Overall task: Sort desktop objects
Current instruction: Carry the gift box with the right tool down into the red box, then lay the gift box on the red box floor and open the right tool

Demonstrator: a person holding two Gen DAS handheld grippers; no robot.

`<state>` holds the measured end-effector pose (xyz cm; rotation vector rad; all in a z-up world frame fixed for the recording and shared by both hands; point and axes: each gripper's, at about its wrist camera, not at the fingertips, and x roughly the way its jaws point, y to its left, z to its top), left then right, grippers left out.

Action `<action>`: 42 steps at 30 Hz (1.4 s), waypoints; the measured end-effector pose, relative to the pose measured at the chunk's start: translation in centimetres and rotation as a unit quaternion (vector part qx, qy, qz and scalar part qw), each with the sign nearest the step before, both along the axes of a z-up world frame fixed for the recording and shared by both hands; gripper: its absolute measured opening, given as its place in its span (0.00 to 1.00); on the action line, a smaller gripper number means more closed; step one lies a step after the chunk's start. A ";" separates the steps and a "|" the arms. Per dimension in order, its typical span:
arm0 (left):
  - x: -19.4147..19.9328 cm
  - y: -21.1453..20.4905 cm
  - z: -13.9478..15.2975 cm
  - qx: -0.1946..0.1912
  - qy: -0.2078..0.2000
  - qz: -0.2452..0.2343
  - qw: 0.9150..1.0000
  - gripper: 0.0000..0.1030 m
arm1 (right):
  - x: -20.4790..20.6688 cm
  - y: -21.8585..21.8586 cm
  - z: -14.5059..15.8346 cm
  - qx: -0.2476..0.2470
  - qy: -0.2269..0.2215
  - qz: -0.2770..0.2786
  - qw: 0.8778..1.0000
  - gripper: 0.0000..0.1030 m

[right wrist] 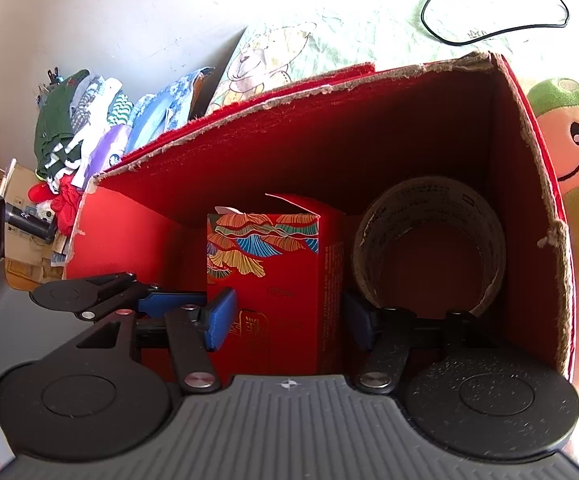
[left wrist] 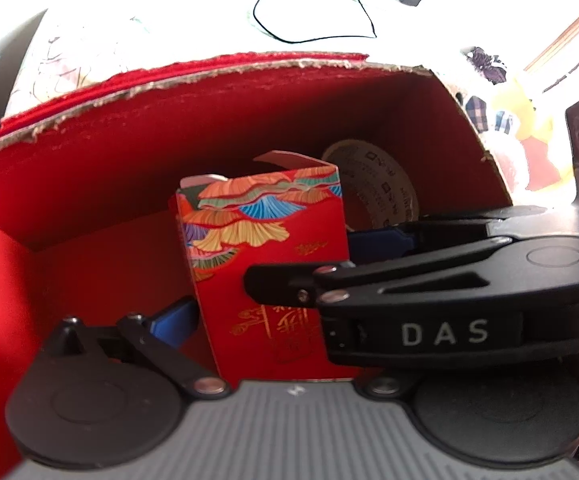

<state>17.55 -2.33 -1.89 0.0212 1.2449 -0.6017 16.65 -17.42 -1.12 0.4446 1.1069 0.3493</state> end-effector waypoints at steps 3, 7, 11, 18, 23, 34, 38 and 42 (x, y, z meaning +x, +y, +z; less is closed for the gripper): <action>0.3 0.4 -0.2 -0.009 0.011 0.007 1.000 0.97 | 0.0 0.0 0.0 0.001 -0.002 -0.002 1.000 0.63; 0.3 0.4 -0.2 -0.009 0.014 0.009 1.000 0.97 | 0.1 0.1 0.1 0.001 -0.002 -0.002 1.000 0.63; 0.2 0.3 -0.2 -0.006 0.017 0.009 1.000 0.97 | 0.1 0.1 0.2 0.002 -0.002 -0.002 1.000 0.63; 0.2 0.6 -0.5 -0.007 0.025 0.019 0.999 0.97 | 0.0 0.1 0.1 0.014 -0.009 -0.003 1.000 0.65; 0.3 0.6 -0.7 -0.009 0.030 0.027 0.999 0.97 | -0.1 0.0 0.2 0.026 -0.019 -0.004 0.999 0.66; 0.6 0.9 -0.8 -0.015 0.037 0.031 0.999 0.97 | -0.5 -0.5 0.4 0.054 -0.041 -0.007 0.998 0.70; 0.5 1.1 -0.7 -0.017 0.036 0.029 0.999 0.97 | -1.0 -0.8 0.6 0.063 -0.062 -0.010 0.996 0.70; 0.6 1.2 -0.8 -0.020 0.038 0.030 0.999 0.97 | -1.5 -1.3 0.8 0.082 -0.090 -0.013 0.992 0.70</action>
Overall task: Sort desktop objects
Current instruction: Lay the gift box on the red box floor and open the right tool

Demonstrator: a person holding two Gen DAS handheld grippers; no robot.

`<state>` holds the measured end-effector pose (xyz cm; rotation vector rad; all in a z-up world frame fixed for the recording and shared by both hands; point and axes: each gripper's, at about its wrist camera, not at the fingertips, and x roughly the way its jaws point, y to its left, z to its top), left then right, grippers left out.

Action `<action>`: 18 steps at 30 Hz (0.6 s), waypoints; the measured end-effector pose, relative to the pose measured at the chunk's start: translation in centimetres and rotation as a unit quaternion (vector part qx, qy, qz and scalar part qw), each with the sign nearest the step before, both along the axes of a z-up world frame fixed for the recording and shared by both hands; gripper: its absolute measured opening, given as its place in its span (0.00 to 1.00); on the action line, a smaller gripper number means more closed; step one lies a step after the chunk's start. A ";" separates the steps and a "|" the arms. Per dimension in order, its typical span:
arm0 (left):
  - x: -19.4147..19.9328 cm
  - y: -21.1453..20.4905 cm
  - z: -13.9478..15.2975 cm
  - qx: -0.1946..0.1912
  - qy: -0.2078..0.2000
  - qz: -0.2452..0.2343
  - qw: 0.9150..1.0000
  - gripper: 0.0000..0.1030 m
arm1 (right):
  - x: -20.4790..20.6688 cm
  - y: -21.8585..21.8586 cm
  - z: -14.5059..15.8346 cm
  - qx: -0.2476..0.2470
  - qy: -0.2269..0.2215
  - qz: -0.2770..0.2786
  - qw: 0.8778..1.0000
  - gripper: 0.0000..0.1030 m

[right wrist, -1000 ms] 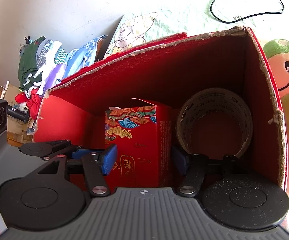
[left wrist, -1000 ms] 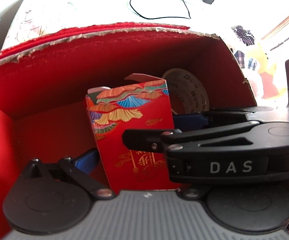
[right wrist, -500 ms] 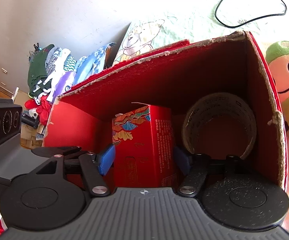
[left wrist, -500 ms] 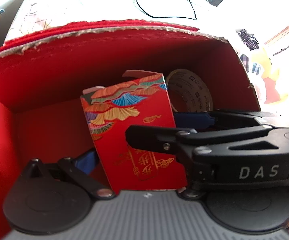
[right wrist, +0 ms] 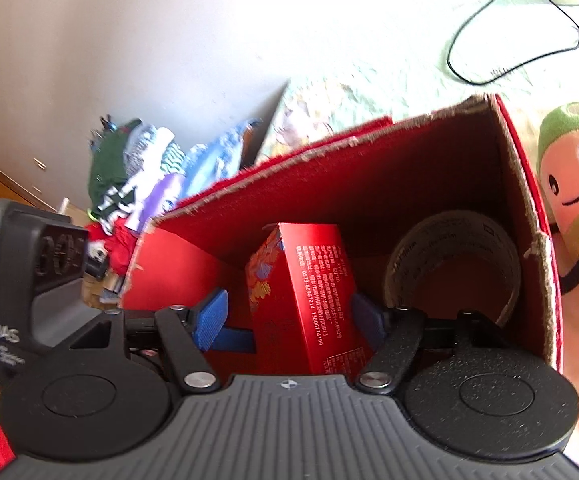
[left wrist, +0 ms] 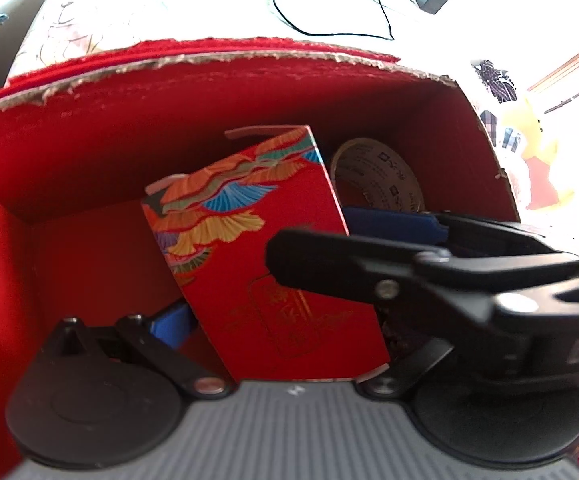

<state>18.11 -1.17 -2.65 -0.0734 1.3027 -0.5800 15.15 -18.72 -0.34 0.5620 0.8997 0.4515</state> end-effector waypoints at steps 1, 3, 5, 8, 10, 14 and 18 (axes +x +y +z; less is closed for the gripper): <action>0.0 0.1 0.0 -0.002 0.001 -0.001 1.000 0.97 | -0.1 0.0 0.0 0.001 -0.005 -0.002 1.000 0.68; 0.0 0.1 0.0 -0.003 0.000 -0.002 1.000 0.97 | -0.3 0.0 0.2 0.003 -0.015 -0.005 1.000 0.67; 0.0 0.1 0.0 -0.005 0.000 -0.002 1.000 0.97 | -0.2 -0.1 0.3 0.010 -0.024 -0.008 1.000 0.67; -0.1 0.2 0.0 -0.005 -0.001 -0.002 1.000 0.97 | -0.2 0.0 0.4 0.010 -0.026 -0.010 1.000 0.67; -0.1 0.2 0.1 -0.006 -0.002 -0.002 1.000 0.97 | 0.3 0.3 0.4 0.008 -0.025 -0.009 1.000 0.67; -0.1 0.1 0.2 -0.002 -0.006 -0.003 1.000 0.97 | 0.5 0.7 0.4 0.000 -0.025 -0.008 1.000 0.66; -0.2 -0.1 0.3 0.004 -0.013 -0.004 1.000 0.97 | 0.3 0.8 0.4 -0.002 -0.025 -0.007 1.000 0.66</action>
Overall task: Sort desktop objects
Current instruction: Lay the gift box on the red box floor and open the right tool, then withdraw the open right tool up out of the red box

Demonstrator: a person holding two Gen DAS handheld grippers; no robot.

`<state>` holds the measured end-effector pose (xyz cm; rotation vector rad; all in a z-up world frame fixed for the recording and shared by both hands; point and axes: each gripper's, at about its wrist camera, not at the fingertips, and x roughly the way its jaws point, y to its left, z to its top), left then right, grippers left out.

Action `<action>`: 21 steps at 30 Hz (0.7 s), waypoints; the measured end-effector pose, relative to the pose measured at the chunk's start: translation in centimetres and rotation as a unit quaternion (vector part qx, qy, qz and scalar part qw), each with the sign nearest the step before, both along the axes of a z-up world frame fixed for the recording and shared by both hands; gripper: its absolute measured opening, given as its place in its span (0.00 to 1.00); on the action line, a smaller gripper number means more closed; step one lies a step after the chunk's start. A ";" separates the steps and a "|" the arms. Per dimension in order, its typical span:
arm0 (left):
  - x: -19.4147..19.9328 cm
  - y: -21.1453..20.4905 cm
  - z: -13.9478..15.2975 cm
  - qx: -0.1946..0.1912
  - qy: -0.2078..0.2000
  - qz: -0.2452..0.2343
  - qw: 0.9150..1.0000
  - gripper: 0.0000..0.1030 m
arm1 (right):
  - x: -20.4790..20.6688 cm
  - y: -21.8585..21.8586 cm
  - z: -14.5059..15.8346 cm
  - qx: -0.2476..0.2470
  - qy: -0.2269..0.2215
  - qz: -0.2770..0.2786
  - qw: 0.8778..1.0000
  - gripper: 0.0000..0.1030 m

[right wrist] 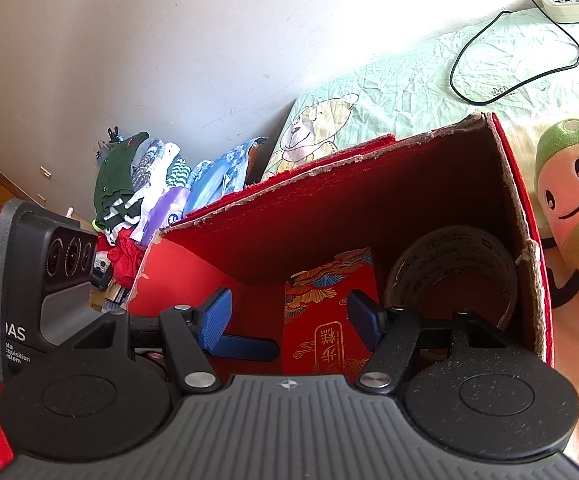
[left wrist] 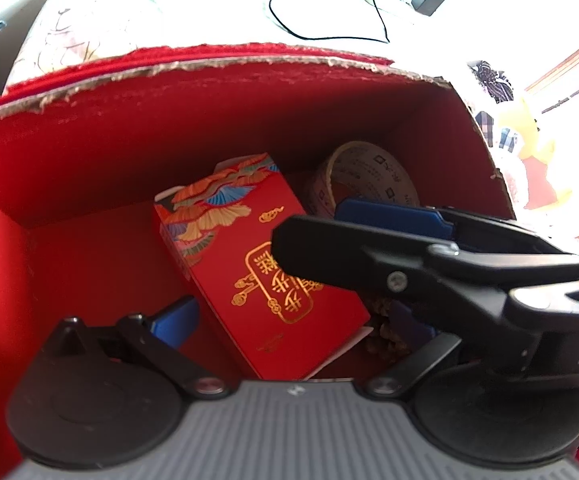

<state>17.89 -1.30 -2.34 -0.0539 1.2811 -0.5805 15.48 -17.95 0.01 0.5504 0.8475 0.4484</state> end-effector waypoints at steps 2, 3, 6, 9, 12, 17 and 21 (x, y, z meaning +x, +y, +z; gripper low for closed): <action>0.0 -0.3 0.0 0.006 -0.005 -0.002 1.000 0.97 | -0.3 -0.2 -0.1 -0.004 0.000 0.000 1.000 0.66; 0.0 -0.4 0.0 0.009 -0.008 -0.003 1.000 0.97 | -0.2 -0.2 -0.1 -0.007 0.001 -0.001 1.000 0.66; -0.1 -0.9 0.1 0.025 -0.022 -0.005 0.999 0.97 | -0.3 -0.2 -0.1 -0.013 0.002 -0.001 1.000 0.65; -0.6 -1.2 0.5 0.044 -0.051 -0.008 0.998 0.96 | -0.7 0.0 0.2 -0.031 -0.002 -0.010 0.999 0.58; -1.6 -1.3 1.3 0.062 -0.096 -0.004 0.993 0.96 | -1.7 0.0 0.9 -0.054 -0.022 -0.036 0.998 0.58; -2.9 -0.4 2.6 0.038 -0.112 0.019 0.993 0.80 | -4.1 0.1 2.6 -0.084 -0.047 -0.049 0.994 0.57; -4.2 -0.8 3.5 0.049 -0.142 0.036 0.988 0.76 | -6.5 0.0 4.2 -0.086 -0.093 -0.079 0.989 0.56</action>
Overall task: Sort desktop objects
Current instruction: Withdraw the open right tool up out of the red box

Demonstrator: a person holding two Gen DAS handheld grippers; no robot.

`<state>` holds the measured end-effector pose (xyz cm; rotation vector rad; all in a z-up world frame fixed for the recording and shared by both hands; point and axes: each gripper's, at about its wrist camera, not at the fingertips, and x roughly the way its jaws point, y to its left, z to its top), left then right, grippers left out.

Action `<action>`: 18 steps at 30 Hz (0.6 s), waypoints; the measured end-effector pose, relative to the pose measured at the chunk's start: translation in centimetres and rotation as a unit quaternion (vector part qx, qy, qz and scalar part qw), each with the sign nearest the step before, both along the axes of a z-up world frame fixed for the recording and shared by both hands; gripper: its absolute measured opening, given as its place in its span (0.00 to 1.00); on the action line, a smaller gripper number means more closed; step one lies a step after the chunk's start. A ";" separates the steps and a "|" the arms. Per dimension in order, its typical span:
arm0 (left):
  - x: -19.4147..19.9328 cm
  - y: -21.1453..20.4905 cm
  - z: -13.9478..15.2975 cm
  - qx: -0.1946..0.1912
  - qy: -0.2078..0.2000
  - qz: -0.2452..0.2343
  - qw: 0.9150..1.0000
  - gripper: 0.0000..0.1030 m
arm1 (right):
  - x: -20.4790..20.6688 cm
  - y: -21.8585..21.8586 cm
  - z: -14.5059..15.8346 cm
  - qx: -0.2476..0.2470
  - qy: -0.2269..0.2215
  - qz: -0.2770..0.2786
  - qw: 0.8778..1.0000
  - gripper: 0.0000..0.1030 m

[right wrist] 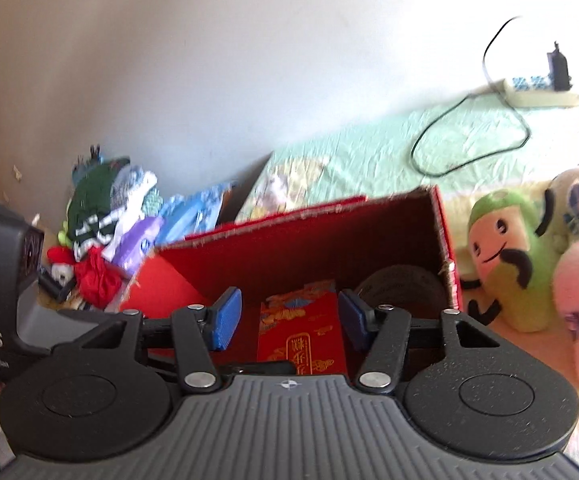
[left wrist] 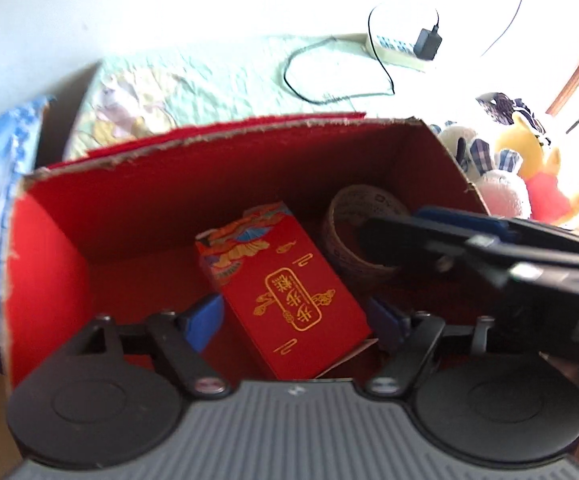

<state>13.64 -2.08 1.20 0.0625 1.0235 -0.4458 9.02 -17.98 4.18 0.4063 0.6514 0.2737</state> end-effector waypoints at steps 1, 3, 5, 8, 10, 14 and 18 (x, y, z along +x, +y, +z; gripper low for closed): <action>-0.5 0.0 0.3 0.000 -0.009 0.001 1.000 0.75 | -0.6 -0.2 0.4 0.002 -0.016 -0.017 1.000 0.57; -1.6 0.3 1.3 -0.005 -0.025 0.004 1.000 0.74 | -1.6 -0.5 0.9 -0.003 -0.046 -0.041 0.998 0.58; -2.6 0.9 2.0 -0.012 -0.045 0.012 0.999 0.73 | -2.4 -0.9 1.4 -0.007 -0.062 -0.059 0.996 0.64; -4.5 2.2 3.2 -0.019 -0.084 0.029 0.996 0.77 | -3.7 -2.0 1.8 0.020 -0.083 -0.084 0.993 0.68; -5.7 3.3 3.9 -0.027 -0.104 0.046 0.993 0.83 | -4.2 -2.5 1.9 0.036 -0.083 -0.078 0.993 0.68; -7.9 6.1 5.0 -0.065 -0.109 0.091 0.988 0.86 | -5.0 -2.7 2.2 0.033 -0.084 -0.040 0.995 0.63; -9.9 8.0 4.6 -0.092 -0.089 0.138 0.982 0.87 | -6.7 -2.4 2.3 0.046 -0.092 0.009 0.995 0.61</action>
